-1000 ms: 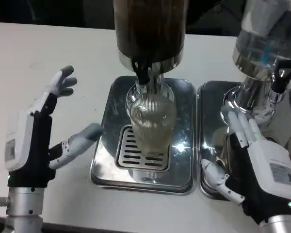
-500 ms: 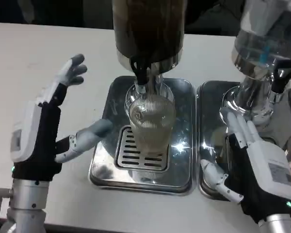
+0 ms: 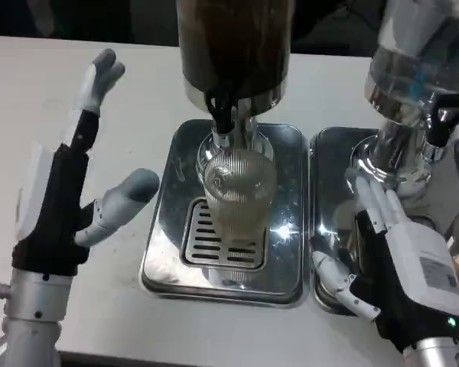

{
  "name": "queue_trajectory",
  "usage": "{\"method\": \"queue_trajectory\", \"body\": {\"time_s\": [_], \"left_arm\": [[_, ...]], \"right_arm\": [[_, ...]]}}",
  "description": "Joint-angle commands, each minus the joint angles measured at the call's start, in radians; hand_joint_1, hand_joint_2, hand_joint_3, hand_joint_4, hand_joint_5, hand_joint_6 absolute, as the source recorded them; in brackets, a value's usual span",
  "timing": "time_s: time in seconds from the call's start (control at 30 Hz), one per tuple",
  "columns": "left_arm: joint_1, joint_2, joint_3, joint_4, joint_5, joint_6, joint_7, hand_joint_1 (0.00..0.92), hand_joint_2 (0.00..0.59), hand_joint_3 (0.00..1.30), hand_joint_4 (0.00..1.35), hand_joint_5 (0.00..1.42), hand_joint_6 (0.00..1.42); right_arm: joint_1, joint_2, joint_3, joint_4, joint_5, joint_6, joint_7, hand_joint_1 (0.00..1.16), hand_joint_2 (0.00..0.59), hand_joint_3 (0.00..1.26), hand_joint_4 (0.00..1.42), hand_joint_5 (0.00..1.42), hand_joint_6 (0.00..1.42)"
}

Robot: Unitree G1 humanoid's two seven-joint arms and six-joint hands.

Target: Grasp the cup under the faucet to collect the drink, then remove the cup.

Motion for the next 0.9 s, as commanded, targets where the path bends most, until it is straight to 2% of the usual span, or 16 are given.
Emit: {"method": "queue_trajectory", "body": {"time_s": [0.03, 0.2, 0.4, 0.67, 0.77, 0.9], "left_arm": [[-0.014, -0.010, -0.005, -0.049, -0.092, -0.027, -0.121, 0.000, 0.065, 0.00, 0.00, 0.01, 0.00], [-0.061, -0.016, -0.027, -0.071, -0.193, -0.011, -0.290, 0.000, 0.070, 0.00, 0.00, 0.00, 0.00], [-0.120, -0.031, -0.037, -0.054, -0.232, 0.016, -0.424, 0.000, 0.072, 0.00, 0.00, 0.00, 0.00], [-0.211, -0.060, -0.051, 0.022, -0.150, 0.036, -0.478, 0.000, 0.084, 0.00, 0.00, 0.01, 0.00], [-0.227, -0.062, -0.057, 0.038, -0.101, 0.020, -0.478, 0.000, 0.086, 0.00, 0.00, 0.02, 0.00], [-0.223, -0.086, -0.079, 0.069, -0.109, 0.017, -0.503, 0.000, 0.086, 0.00, 0.00, 0.04, 0.00]], "right_arm": [[0.006, 0.006, -0.002, -0.012, -0.003, 0.001, -0.014, 0.22, 0.394, 0.00, 0.00, 0.00, 0.13], [0.005, 0.006, -0.006, -0.013, -0.002, 0.001, -0.015, 0.22, 0.394, 0.00, 0.00, 0.00, 0.13], [0.004, 0.010, -0.005, -0.008, 0.000, -0.001, -0.017, 0.22, 0.394, 0.00, 0.00, 0.00, 0.13], [0.013, 0.018, -0.004, -0.012, -0.006, 0.003, -0.023, 0.22, 0.394, 0.00, 0.00, 0.00, 0.13], [0.018, 0.020, -0.008, -0.016, -0.007, 0.005, -0.026, 0.22, 0.394, 0.00, 0.00, 0.00, 0.13], [0.026, 0.023, -0.008, -0.020, -0.009, 0.006, -0.026, 0.22, 0.394, 0.00, 0.00, 0.00, 0.13]]}}
